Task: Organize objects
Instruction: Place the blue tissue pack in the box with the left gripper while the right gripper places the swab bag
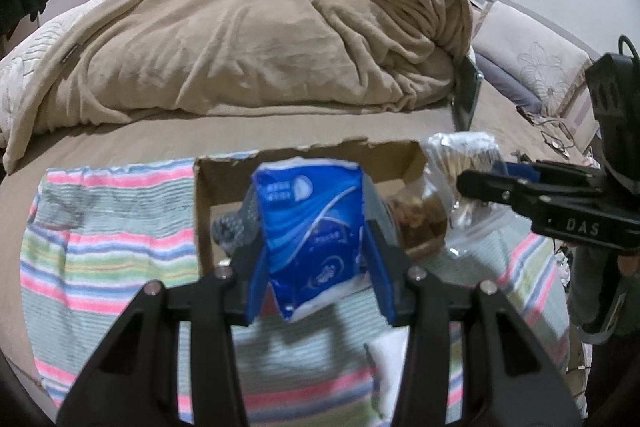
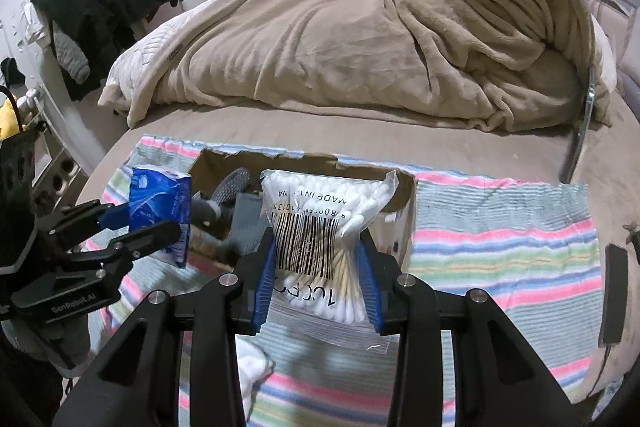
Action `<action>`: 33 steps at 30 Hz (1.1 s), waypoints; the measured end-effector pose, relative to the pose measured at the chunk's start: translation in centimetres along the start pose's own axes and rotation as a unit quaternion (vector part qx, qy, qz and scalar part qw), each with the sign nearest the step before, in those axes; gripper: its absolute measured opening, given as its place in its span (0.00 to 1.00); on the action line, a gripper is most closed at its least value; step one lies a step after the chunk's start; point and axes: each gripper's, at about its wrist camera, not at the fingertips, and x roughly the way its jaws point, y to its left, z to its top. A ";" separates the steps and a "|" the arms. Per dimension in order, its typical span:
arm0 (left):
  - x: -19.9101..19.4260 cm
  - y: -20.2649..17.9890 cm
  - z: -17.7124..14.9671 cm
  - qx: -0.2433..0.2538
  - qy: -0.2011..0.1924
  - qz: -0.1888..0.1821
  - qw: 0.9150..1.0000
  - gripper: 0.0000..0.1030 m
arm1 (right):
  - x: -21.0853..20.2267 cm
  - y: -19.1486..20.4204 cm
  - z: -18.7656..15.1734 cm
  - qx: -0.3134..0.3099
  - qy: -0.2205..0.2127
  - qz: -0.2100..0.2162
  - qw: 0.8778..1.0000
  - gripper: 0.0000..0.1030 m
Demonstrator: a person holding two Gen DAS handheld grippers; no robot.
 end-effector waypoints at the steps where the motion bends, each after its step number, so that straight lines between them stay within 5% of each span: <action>1: 0.4 0.0 0.2 0.000 0.000 0.000 1.000 0.44 | 0.3 -0.1 0.2 0.000 0.000 0.001 1.000 0.38; 28: 10.4 1.4 1.5 0.003 0.051 -0.007 0.999 0.45 | 9.1 -1.1 1.3 0.020 0.032 0.024 0.999 0.38; 33: 10.7 1.6 1.3 0.000 0.056 0.003 0.998 0.54 | 9.6 -1.6 1.4 0.033 0.031 0.028 0.999 0.39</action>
